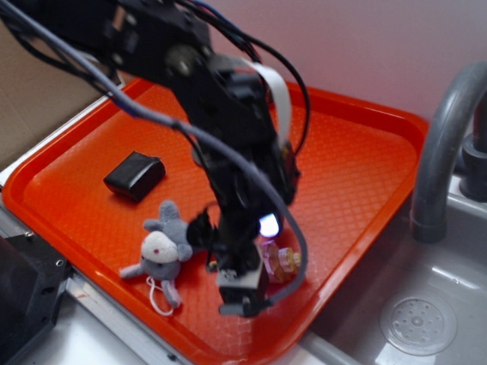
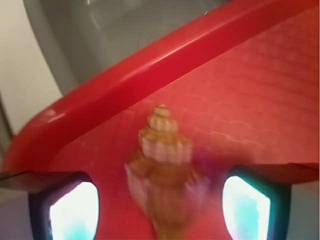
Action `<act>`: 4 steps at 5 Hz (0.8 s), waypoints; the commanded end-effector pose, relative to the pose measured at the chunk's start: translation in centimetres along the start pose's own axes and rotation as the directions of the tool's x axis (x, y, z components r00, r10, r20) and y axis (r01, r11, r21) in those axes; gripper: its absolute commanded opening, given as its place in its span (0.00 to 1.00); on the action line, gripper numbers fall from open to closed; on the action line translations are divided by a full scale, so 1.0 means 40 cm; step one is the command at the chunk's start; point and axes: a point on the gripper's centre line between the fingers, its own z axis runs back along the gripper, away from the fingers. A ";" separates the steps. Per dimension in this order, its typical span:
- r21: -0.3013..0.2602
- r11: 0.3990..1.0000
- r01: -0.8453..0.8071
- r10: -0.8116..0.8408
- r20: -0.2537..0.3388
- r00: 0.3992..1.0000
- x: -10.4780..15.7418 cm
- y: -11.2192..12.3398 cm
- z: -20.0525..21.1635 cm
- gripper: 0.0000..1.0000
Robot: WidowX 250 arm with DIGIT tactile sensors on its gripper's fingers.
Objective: Grab the shell.
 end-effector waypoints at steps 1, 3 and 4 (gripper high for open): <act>0.015 1.000 0.011 -0.011 -0.036 0.999 0.021 -0.022 -0.038 1.00; 0.037 0.999 0.023 -0.022 -0.047 0.999 0.011 -0.020 -0.038 0.00; 0.058 0.998 0.013 -0.009 -0.061 0.998 -0.003 -0.009 -0.027 0.00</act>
